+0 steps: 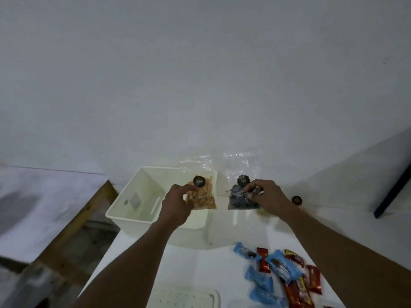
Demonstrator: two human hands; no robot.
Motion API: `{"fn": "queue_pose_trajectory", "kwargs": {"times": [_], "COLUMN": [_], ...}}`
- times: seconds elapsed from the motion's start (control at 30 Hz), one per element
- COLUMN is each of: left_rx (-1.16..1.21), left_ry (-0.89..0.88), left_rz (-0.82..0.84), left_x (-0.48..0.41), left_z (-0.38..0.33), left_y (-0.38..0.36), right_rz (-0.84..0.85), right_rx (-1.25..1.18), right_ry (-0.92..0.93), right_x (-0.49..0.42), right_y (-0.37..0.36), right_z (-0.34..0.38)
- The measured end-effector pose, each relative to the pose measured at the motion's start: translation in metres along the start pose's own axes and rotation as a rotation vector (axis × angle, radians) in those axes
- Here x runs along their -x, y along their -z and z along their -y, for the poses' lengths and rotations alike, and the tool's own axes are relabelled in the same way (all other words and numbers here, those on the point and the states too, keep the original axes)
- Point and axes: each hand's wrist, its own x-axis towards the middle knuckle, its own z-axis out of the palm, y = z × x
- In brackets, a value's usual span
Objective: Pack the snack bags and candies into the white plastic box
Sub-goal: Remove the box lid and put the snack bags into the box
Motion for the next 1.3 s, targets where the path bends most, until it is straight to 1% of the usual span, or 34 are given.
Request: {"fn": "queue_pose_trajectory", "kwargs": {"times": [0.2, 0.37, 0.43, 0.5, 0.57, 0.7, 0.77, 0.83, 0.93, 1.03, 1.13, 1.2, 1.3], "left_rx": [-0.019, 0.006, -0.021, -0.066, -0.073, -0.034, 0.005, -0.006, -0.098, -0.094, -0.060, -0.026, 0.022], "left_ry": [0.017, -0.005, -0.041, -0.066, -0.063, -0.022, -0.013, -0.017, -0.001, 0.030, -0.001, -0.040, -0.078], "left_rz": [0.032, 0.120, 0.169, 0.211, 0.245, 0.351, 0.408, 0.468, 0.544, 0.513, 0.463, 0.435, 0.343], "left_x": [-0.033, -0.088, -0.110, -0.130, -0.148, -0.171, -0.175, -0.176, -0.175, -0.172, -0.169, -0.165, -0.153], "left_z": [0.083, 0.144, 0.164, 0.179, 0.193, 0.216, 0.222, 0.222, 0.216, 0.207, 0.184, 0.161, 0.112], "left_y": [0.033, 0.022, 0.010, -0.004, -0.021, -0.055, -0.069, -0.078, -0.078, -0.066, -0.048, -0.041, -0.041], "right_rz": [0.019, 0.009, 0.012, 0.017, 0.047, 0.098, 0.119, 0.127, 0.165, 0.130, 0.078, 0.024, -0.123], "right_rx": [0.010, 0.055, 0.091, 0.128, 0.173, 0.284, 0.281, 0.297, 0.329, 0.317, 0.319, 0.204, 0.075], "right_ry": [-0.027, -0.127, -0.169, -0.207, -0.285, -0.474, -0.551, -0.585, -0.580, -0.557, -0.432, -0.359, -0.219], "right_x": [-0.037, -0.085, -0.105, -0.127, -0.148, -0.173, -0.179, -0.184, -0.186, -0.179, -0.165, -0.149, -0.122], "right_y": [-0.094, -0.168, -0.190, -0.209, -0.225, -0.243, -0.248, -0.252, -0.254, -0.249, -0.231, -0.210, -0.162], "right_z": [0.045, 0.049, 0.044, 0.040, 0.035, 0.009, -0.005, -0.012, -0.005, 0.015, 0.038, 0.052, 0.060]}}
